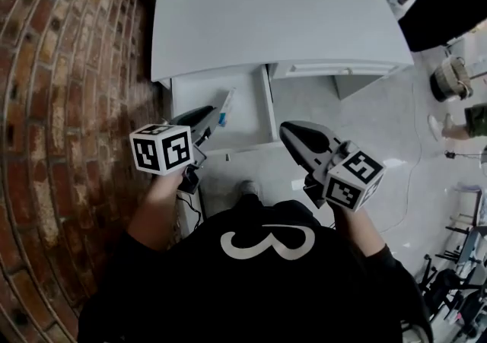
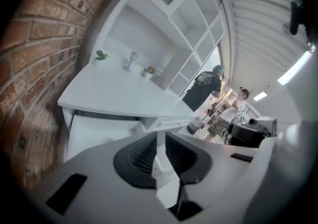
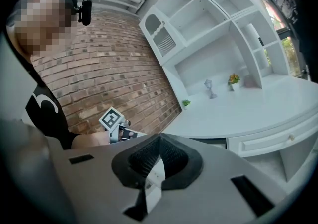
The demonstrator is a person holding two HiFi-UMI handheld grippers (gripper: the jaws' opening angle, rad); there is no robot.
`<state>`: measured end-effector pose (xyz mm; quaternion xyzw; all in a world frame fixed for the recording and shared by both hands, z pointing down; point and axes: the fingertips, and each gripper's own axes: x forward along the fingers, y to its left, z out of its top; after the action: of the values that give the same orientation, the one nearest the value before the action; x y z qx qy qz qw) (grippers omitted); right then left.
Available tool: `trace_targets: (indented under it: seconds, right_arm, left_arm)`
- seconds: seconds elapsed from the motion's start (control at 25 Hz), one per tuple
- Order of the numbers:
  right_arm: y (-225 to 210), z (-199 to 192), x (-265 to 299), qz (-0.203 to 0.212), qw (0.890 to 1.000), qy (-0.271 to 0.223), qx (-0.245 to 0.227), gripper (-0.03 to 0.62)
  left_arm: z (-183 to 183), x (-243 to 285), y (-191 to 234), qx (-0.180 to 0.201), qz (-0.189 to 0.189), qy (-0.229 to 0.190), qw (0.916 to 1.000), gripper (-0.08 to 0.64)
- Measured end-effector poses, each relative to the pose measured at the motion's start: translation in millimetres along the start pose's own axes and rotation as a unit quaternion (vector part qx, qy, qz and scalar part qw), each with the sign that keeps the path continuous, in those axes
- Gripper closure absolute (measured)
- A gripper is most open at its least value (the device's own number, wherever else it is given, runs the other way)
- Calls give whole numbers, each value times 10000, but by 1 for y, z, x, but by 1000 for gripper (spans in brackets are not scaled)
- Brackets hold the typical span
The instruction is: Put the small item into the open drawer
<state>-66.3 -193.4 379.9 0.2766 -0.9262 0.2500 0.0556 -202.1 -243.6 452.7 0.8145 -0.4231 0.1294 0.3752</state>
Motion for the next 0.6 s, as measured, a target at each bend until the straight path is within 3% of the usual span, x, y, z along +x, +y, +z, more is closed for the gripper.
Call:
trace_targets:
  seconds: [0.08, 0.36, 0.6]
  right_arm:
    - [12, 8, -1, 133, 9999, -105, -22, 583]
    - [55, 45, -13, 572, 9965, -587, -148, 583]
    - [84, 66, -28, 880, 9913, -854, -471, 583]
  left_arm:
    - [6, -23, -26, 9, -244, -271, 9993, 542]
    - [30, -85, -119, 390, -1318, -966, 9858, 557]
    - [51, -124, -157, 1085, -1443, -1457, 9727, 557]
